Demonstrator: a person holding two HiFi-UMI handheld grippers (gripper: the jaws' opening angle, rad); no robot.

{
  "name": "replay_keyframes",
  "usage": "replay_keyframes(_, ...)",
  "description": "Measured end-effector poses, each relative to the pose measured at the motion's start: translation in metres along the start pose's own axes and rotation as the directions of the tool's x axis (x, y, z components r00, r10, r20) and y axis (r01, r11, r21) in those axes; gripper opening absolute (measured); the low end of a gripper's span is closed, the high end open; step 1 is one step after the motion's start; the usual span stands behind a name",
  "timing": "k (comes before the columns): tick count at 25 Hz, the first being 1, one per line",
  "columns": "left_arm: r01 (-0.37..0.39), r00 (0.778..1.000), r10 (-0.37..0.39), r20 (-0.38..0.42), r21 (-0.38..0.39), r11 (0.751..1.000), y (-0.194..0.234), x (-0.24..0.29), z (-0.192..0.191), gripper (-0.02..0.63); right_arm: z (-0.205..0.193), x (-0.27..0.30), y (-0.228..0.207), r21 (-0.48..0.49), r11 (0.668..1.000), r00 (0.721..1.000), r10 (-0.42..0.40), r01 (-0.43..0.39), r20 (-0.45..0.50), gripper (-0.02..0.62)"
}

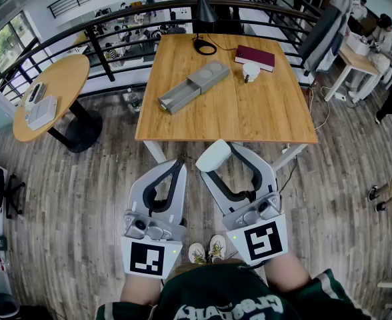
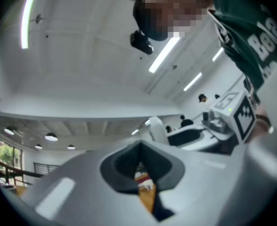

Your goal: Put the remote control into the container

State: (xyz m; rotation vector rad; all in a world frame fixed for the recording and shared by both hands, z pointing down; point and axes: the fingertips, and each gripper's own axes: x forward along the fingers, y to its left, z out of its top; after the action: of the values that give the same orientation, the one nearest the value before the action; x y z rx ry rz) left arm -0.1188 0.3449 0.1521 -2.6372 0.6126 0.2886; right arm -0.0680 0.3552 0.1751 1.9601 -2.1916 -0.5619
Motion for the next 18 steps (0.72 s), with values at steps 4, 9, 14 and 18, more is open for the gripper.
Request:
replay_keyframes(4,0.001,1.0,-0.001,0.0,0.004,1.0,-0.002,-0.002,-0.001,-0.003,-0.001,-0.001,0.001,-0.003,1.0,1.0,-0.009,0.009,0.005,0.24)
replay_keyframes(9,0.004,1.0,-0.004,0.001,0.003,1.0,-0.004,0.002,-0.004,-0.003,-0.007,0.0,-0.005,-0.002,1.0,1.0,-0.026,0.026,-0.004,0.24)
replay_keyframes(14,0.009,1.0,-0.009,-0.006,0.004,1.0,-0.004,0.01,-0.008,-0.002,-0.01,0.002,-0.012,0.012,1.0,1.0,-0.02,0.02,0.0,0.24)
replay_keyframes(18,0.021,1.0,-0.021,0.004,0.003,1.0,-0.009,0.016,-0.01,-0.002,-0.015,0.004,-0.015,0.006,1.0,1.0,-0.012,0.012,-0.003,0.239)
